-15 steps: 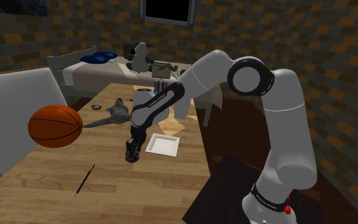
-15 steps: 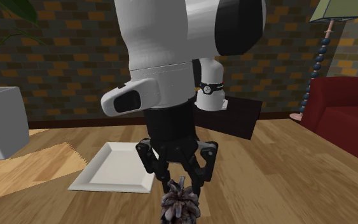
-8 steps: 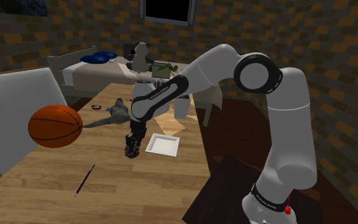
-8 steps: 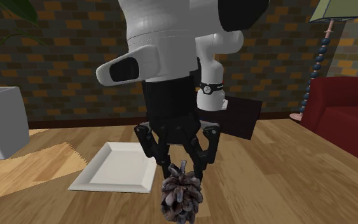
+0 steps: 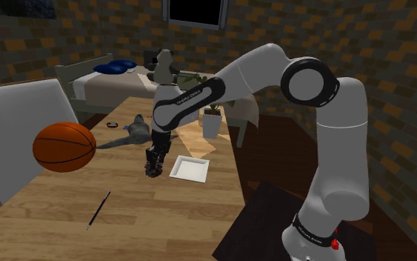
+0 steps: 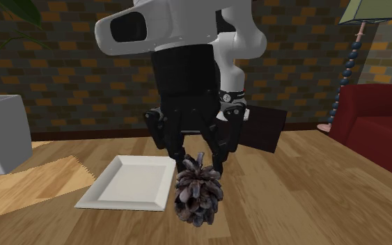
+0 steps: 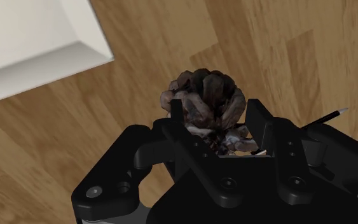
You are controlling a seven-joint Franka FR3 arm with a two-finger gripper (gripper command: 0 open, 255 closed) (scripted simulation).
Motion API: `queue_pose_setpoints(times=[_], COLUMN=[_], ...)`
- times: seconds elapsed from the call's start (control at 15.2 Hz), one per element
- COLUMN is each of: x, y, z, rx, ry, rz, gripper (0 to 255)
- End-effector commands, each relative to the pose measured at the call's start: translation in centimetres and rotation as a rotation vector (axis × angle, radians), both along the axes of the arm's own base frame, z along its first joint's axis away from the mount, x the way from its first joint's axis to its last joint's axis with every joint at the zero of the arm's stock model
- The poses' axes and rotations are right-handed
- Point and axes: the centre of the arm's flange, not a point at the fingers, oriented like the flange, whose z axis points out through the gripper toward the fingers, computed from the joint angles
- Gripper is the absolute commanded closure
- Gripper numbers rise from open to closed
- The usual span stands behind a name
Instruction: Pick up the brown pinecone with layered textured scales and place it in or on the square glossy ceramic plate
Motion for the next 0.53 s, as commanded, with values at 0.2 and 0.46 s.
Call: queue_pose_setpoints(times=[0.2,0.46], x=[-0.9,-2.2], y=[-3.9,-9.0], z=[0.9,1.3], rx=[0.000,0.000], ry=[0.000,0.000], rz=[0.000,0.000], gripper=[255,255])
